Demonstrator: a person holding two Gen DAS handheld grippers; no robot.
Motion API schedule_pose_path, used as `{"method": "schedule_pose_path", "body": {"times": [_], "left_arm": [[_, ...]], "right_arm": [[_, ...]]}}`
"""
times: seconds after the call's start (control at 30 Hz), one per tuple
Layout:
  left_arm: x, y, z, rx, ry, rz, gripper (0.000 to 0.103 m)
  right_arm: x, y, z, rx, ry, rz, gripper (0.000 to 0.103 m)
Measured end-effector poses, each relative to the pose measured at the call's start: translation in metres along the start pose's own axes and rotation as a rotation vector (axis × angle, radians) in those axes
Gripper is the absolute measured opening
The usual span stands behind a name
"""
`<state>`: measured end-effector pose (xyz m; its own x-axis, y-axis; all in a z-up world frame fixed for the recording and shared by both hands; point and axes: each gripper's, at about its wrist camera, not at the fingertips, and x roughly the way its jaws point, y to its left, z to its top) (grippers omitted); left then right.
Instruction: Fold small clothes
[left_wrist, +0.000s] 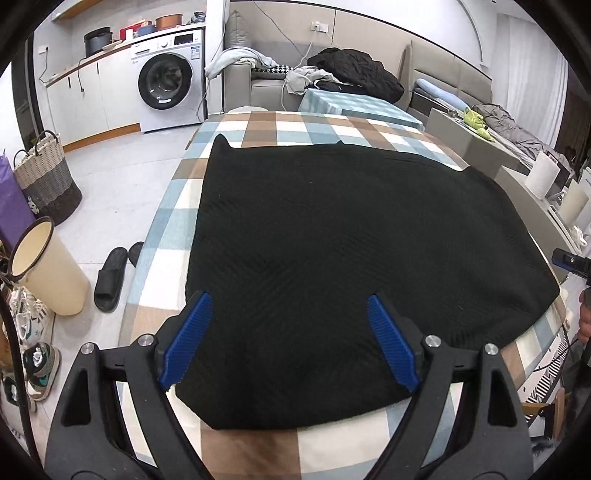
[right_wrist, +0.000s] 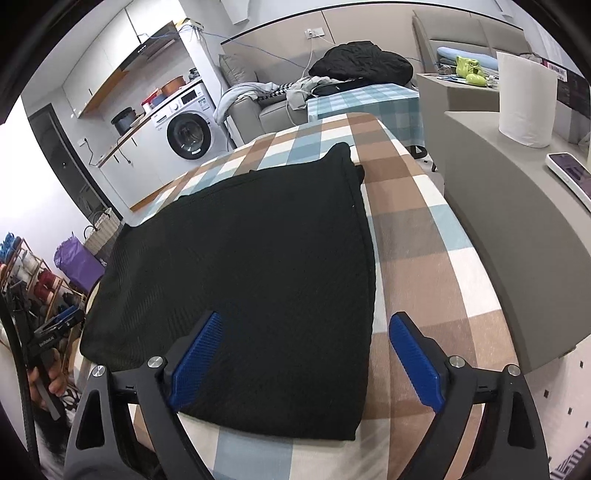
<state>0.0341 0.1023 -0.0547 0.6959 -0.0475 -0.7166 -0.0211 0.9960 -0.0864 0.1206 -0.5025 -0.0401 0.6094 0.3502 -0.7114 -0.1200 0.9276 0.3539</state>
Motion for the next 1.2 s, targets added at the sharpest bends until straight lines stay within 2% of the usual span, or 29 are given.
{"method": "schedule_pose_path", "body": {"times": [0.17,0.4,0.6,0.73,0.8,0.87,0.9,0.97,1.07,1.2], "left_arm": [[-0.002,0.002,-0.006,-0.007,0.003,0.010,0.089],[-0.003,0.017,-0.019,-0.052,0.030,0.024,0.089],[0.001,0.029,-0.026,-0.087,0.060,0.017,0.089],[0.005,0.032,-0.024,-0.098,0.067,0.010,0.089],[0.007,0.032,-0.024,-0.094,0.070,0.016,0.089],[0.009,0.031,-0.024,-0.090,0.071,0.020,0.089],[0.010,0.031,-0.024,-0.091,0.073,0.014,0.089],[0.011,0.030,-0.023,-0.092,0.076,0.010,0.089],[0.013,0.030,-0.023,-0.096,0.080,0.013,0.089],[0.016,0.031,-0.023,-0.101,0.083,0.000,0.089]], "right_arm": [[0.005,0.003,-0.007,-0.030,0.006,-0.004,0.093],[0.014,0.000,-0.021,-0.035,0.027,-0.029,0.093],[0.016,0.000,-0.026,-0.050,0.006,0.013,0.093],[0.020,-0.003,-0.026,-0.038,0.017,0.017,0.081],[0.020,-0.005,-0.025,-0.031,0.009,0.024,0.079],[0.019,-0.009,-0.024,-0.001,0.002,0.053,0.077],[0.018,-0.014,-0.023,0.039,-0.005,0.097,0.074],[0.017,-0.019,-0.023,0.082,-0.016,0.104,0.068],[0.016,-0.022,-0.022,0.087,-0.022,0.086,0.058],[0.018,-0.017,-0.023,0.049,-0.026,0.074,0.035]]}}
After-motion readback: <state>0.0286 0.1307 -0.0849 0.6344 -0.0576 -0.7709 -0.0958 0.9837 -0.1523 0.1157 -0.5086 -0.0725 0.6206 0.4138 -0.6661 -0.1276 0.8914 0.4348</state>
